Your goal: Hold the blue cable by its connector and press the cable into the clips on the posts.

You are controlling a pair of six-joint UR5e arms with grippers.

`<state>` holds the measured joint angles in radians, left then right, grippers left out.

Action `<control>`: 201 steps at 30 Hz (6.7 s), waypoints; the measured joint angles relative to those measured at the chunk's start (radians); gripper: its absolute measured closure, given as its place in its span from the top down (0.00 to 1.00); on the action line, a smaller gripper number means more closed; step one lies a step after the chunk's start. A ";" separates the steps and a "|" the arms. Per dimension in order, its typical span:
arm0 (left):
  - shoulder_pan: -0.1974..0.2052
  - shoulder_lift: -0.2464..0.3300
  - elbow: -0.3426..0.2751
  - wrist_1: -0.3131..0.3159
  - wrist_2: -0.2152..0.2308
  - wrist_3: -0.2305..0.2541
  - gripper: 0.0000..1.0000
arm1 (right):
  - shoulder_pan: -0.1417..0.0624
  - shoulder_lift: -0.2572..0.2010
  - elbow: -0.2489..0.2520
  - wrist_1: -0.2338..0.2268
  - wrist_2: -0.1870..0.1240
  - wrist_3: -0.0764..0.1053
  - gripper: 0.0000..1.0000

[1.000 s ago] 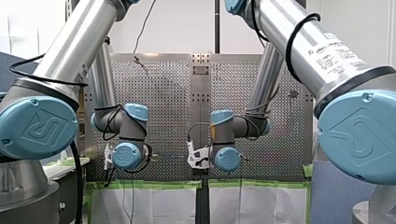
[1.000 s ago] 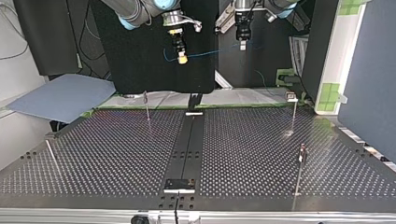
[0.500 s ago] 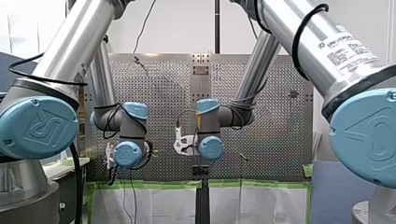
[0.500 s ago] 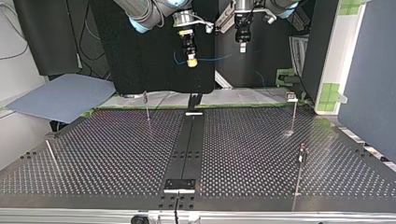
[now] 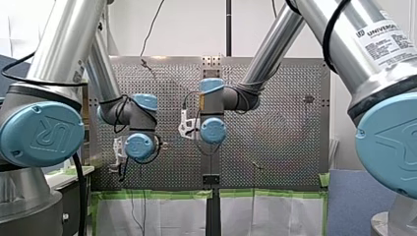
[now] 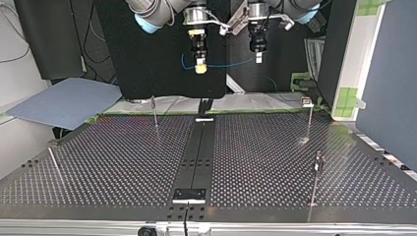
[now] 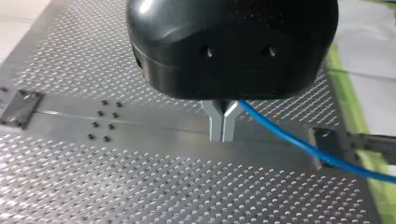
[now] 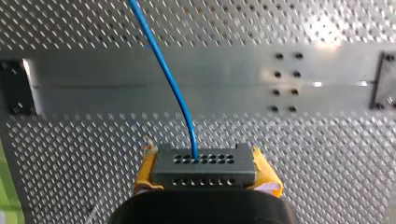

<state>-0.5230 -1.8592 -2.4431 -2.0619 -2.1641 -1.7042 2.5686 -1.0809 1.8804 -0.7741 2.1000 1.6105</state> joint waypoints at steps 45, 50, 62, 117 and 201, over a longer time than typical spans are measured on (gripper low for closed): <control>0.086 0.394 0.284 -0.416 -0.131 -0.010 0.00 | -0.231 -0.191 -0.209 0.263 -0.314 -0.008 0.00; 0.091 0.399 0.289 -0.460 -0.117 -0.012 0.00 | -0.211 -0.190 -0.250 0.283 -0.357 -0.009 0.00; 0.106 0.414 0.324 -0.569 -0.096 -0.036 0.00 | -0.190 -0.181 -0.304 0.291 -0.349 -0.007 0.00; 0.561 0.347 0.624 -0.708 0.290 -0.205 0.00 | -0.126 -0.051 -0.613 0.392 -0.351 0.013 0.00; 0.669 0.289 0.653 -0.684 0.538 -0.276 0.00 | -0.113 -0.047 -0.638 0.463 -0.299 -0.013 0.00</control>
<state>0.1465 -1.5699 -1.7901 -2.7463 -1.6260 -1.9802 2.4559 -1.1284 1.2423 -0.3109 1.8007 1.5971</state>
